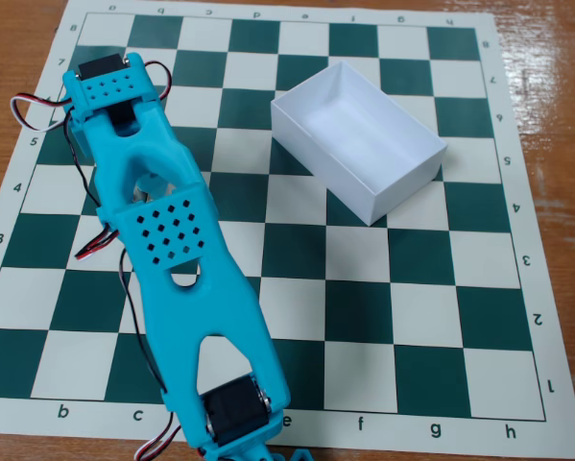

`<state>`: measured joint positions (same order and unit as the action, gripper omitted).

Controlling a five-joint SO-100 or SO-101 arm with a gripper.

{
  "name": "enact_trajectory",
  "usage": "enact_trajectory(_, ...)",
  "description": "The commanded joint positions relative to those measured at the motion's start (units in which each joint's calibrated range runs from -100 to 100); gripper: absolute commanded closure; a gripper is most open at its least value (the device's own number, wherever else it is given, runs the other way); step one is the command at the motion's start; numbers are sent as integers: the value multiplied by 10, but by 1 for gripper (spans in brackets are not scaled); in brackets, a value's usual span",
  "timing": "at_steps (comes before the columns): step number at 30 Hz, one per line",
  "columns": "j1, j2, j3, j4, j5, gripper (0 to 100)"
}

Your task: Grab the toy horse and put it in the box.

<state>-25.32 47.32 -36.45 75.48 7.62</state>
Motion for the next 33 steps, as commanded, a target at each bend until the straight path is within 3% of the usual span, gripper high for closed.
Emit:
enact_trajectory(1,-9,-2,-7,2,-4,100)
enact_trajectory(10,16,-152,-7,23,15,100)
enact_trajectory(19,81,-434,39,13,174,100)
enact_trajectory(26,201,-648,337,-182,317,100)
enact_trajectory(30,273,-659,503,-357,374,100)
enact_trajectory(33,305,-610,549,-415,385,100)
